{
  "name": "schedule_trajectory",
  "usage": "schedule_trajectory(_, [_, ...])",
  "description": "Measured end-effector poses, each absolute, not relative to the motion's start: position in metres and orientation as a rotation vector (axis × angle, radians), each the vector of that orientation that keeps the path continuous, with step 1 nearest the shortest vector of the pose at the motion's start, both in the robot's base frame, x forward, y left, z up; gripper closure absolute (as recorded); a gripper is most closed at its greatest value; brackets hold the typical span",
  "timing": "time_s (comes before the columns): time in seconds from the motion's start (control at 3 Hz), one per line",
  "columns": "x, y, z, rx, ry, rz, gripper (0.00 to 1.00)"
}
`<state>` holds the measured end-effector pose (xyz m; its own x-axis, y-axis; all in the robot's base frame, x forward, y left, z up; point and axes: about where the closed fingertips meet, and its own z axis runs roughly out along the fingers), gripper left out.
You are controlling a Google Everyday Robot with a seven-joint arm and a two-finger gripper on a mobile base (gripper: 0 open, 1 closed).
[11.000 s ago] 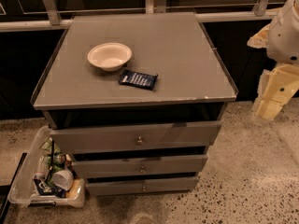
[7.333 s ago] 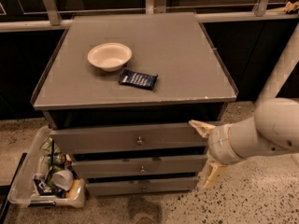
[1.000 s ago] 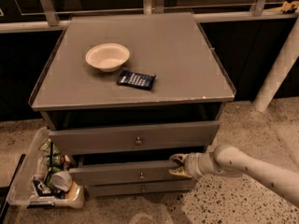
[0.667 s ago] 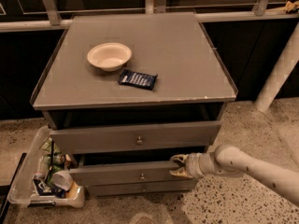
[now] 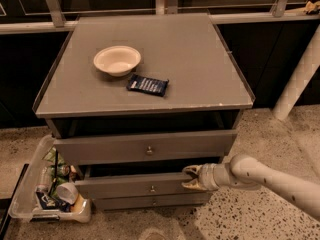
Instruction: Open middle drawer
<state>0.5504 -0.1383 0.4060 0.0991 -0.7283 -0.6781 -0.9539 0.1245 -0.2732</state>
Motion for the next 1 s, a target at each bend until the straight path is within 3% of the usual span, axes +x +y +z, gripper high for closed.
schedule_trajectory(0.67, [0.545,-0.139,0.403,-1.652,1.665,0.418,0.12])
schedule_trajectory(1.0, [0.531,-0.146,0.396,-1.621,1.639,0.467,0.13])
